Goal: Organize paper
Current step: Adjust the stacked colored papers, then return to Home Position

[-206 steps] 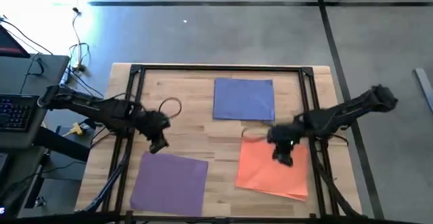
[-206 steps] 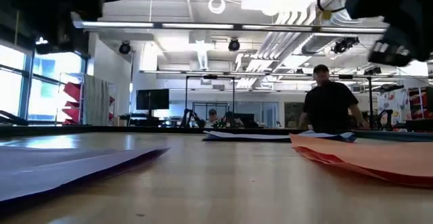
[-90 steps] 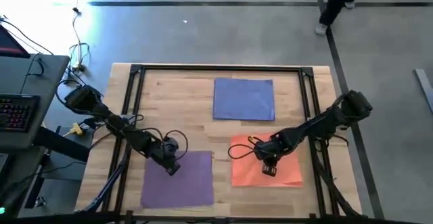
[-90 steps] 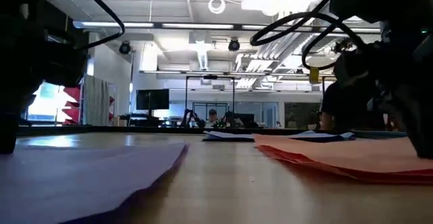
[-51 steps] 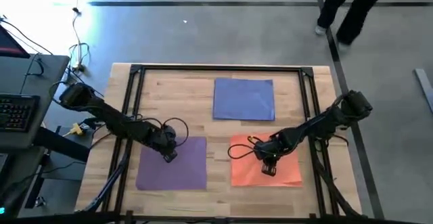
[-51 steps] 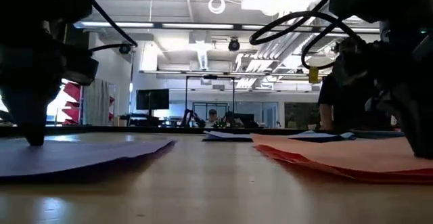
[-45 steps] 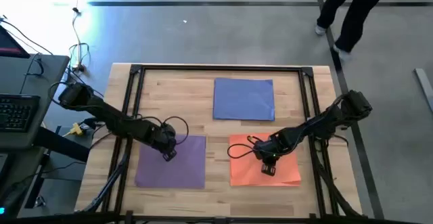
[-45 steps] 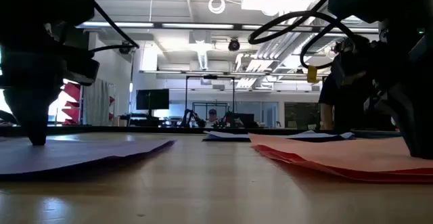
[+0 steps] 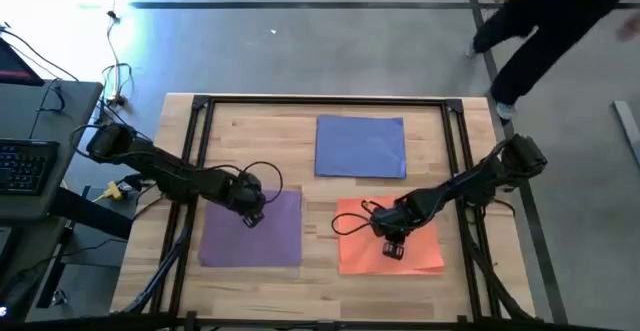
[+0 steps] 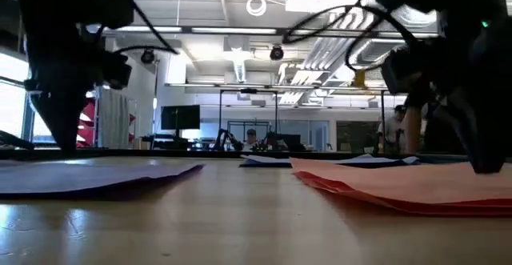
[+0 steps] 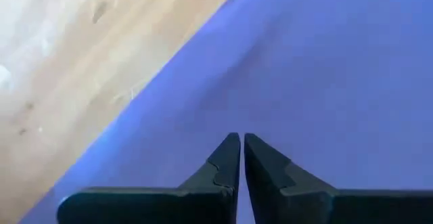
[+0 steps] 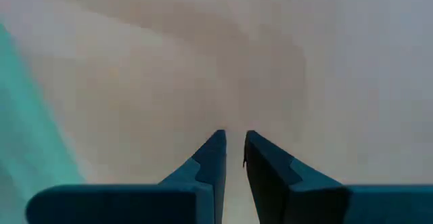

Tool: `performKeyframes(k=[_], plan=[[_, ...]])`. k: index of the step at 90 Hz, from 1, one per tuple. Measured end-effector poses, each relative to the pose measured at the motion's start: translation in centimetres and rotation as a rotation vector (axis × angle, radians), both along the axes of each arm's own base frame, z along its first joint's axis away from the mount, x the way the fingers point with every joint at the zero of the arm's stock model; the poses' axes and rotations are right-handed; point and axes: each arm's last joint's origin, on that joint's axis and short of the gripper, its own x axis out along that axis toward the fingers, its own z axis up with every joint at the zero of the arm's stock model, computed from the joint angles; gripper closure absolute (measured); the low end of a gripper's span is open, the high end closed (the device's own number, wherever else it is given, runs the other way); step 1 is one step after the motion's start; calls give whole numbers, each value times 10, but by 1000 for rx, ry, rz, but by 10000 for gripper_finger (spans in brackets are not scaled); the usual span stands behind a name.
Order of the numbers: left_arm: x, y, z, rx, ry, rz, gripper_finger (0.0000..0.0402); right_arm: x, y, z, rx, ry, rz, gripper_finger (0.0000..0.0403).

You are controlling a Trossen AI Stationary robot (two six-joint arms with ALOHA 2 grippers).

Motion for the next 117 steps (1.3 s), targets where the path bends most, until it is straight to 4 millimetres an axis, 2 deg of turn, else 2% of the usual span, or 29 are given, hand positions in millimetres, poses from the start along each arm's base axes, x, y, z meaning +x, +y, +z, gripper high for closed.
performKeyframes(k=[12, 28, 38, 46, 57, 64, 74, 81, 87, 94, 102, 111, 117], plan=[[7, -2, 24, -11, -47, -9, 401, 5, 2, 27, -11, -18, 44, 364], [4, 1, 73, 10, -248, 6, 401, -8, -12, 88, -37, -135, 29, 364], [-12, 8, 112, 25, -438, 31, 401, -33, -33, 129, -6, -282, -66, 364], [-35, 15, 144, 37, -624, 70, 401, -60, -52, 158, -5, -420, -129, 364], [-72, 27, 175, 58, -873, 112, 401, -104, -80, 183, -33, -604, -217, 364], [-97, 34, 188, 84, -1005, 103, 401, -133, -93, 182, -18, -691, -285, 364], [-126, 44, 198, 120, -1142, 143, 401, -167, -103, 168, 27, -831, -364, 364], [-141, 50, 201, 138, -1204, 189, 401, -181, -105, 154, 72, -946, -395, 367], [-148, 53, 205, 161, -1261, 219, 401, -184, -106, 141, 114, -1049, -395, 374], [-148, 54, 205, 189, -1334, 236, 401, -184, -106, 126, 157, -1173, -383, 384], [-138, 51, 201, 230, -1422, 225, 401, -180, -108, 106, 166, -1256, -372, 396], [-121, 46, 186, 265, -1495, 224, 402, -175, -110, 86, 161, -1310, -376, 401], [-110, 43, 167, 271, -1522, 259, 402, -170, -111, 75, 173, -1344, -369, 402]])
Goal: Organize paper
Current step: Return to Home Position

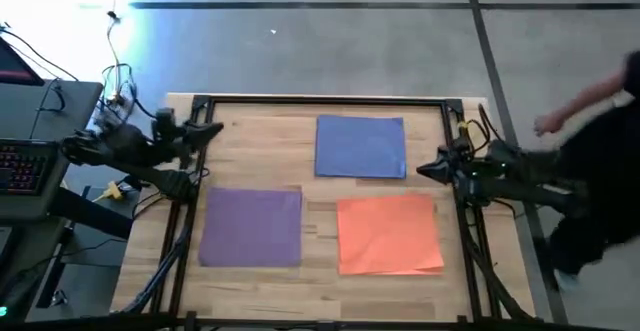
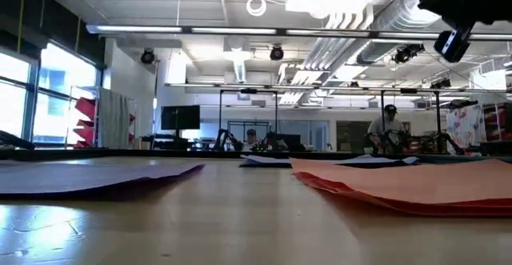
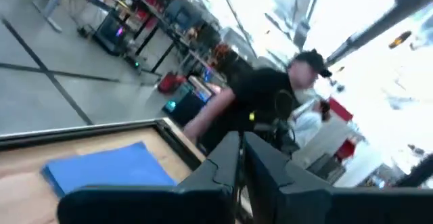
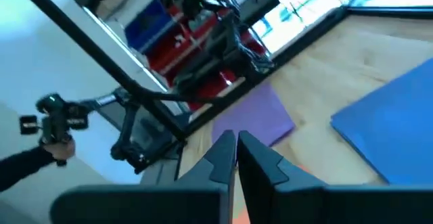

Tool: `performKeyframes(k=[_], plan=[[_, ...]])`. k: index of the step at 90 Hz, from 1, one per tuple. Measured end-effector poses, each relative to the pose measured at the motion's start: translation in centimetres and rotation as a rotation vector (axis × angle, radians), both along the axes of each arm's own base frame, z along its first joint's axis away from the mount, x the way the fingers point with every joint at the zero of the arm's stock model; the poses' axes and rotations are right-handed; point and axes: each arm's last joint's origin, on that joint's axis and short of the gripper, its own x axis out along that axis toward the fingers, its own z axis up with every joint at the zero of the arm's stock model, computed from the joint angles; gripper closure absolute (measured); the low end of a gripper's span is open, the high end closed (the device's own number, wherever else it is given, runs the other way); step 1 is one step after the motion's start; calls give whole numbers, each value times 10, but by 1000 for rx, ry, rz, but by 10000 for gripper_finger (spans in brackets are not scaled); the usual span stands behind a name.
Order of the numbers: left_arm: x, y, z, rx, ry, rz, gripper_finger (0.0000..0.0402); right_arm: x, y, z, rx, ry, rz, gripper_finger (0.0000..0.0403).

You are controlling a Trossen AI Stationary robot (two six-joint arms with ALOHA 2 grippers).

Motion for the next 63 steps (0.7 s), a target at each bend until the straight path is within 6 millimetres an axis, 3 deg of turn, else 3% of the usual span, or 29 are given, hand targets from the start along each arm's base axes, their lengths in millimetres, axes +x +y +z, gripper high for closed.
performKeyframes(k=[23, 39, 47, 63], plan=[[24, -6, -79, -87, -102, 40, 402, 17, -8, -46, 78, -195, 39, 403], [25, -7, -115, 4, -128, 25, 402, 17, -13, -49, -82, -161, -27, 403], [23, -7, -128, 83, -127, -8, 401, 17, -16, -51, -170, -136, -98, 403], [25, -9, -127, 263, -100, -145, 401, 17, -20, -60, -277, -27, -216, 403]])
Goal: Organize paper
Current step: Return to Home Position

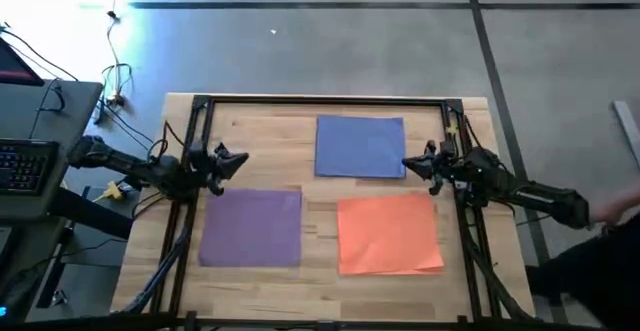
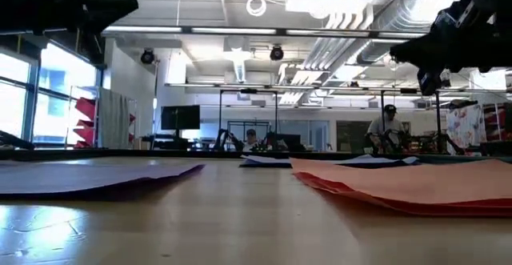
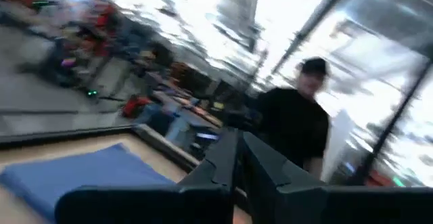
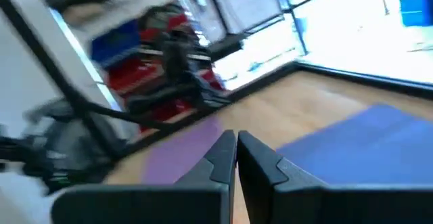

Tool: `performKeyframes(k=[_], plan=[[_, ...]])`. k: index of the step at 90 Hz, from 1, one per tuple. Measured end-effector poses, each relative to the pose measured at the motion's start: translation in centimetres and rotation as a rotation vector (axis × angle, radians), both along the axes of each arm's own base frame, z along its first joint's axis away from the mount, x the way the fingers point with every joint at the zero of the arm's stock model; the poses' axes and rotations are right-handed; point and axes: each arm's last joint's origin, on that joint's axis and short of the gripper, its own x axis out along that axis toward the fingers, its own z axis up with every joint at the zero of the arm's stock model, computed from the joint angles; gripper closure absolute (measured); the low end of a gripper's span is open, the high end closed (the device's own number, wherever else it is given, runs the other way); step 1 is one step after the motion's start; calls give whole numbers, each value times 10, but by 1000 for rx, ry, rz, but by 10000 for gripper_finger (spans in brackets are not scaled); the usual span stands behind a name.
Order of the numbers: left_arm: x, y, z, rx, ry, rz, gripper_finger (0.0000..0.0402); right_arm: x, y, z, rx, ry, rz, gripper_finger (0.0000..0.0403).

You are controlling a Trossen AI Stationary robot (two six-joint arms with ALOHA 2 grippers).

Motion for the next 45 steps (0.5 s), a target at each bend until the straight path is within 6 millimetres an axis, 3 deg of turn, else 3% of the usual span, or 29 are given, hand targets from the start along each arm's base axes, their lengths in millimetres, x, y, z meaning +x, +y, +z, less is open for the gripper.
performKeyframes(k=[28, 45], plan=[[4, 13, -1, 137, 8, -127, 401, 0, 0, -9, 23, 90, -6, 403], [8, 27, -20, 158, 228, -69, 401, 0, 0, -9, 17, 93, -6, 403]])
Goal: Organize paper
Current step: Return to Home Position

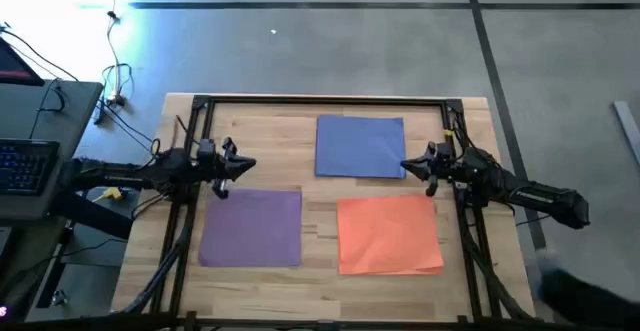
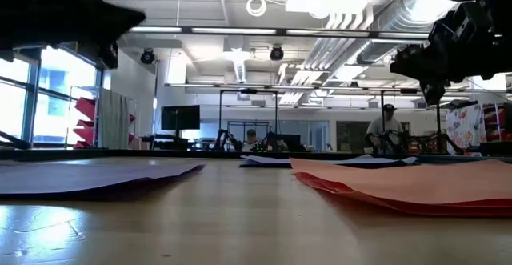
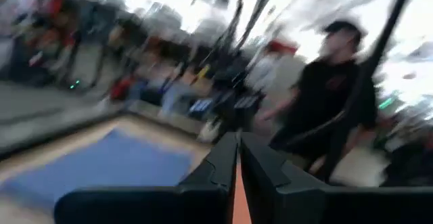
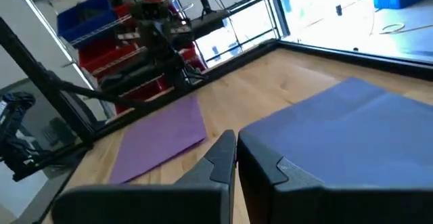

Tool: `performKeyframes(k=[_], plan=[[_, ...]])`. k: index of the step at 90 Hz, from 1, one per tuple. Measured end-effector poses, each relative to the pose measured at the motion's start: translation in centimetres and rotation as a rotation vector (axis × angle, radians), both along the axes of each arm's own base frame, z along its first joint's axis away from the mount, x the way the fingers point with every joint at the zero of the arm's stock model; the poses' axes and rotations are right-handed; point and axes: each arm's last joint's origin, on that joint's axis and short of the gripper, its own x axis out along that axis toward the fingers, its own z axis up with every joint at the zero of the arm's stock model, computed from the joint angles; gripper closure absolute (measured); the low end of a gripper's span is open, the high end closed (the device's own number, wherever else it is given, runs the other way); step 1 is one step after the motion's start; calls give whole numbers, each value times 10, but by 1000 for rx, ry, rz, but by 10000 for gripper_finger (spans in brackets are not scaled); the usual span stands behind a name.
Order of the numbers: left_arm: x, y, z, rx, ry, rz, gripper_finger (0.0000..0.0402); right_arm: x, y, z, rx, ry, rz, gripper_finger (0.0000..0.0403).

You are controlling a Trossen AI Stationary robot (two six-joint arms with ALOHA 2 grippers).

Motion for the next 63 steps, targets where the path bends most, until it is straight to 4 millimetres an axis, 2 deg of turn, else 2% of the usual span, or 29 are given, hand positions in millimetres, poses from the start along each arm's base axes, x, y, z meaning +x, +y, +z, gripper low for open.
performKeyframes(k=[16, 24, 39, 63], plan=[[-3, 10, -29, -31, 301, 244, 401, 0, 1, 0, -1, -1, 6, 403], [-6, 11, -39, -21, 408, 303, 401, -1, 5, 3, -13, -35, 16, 403], [-5, 11, -40, 4, 431, 296, 401, -4, 12, 10, -36, -136, 68, 403], [-5, 11, -40, 5, 433, 295, 401, -3, 21, 10, -23, -135, 181, 403]])
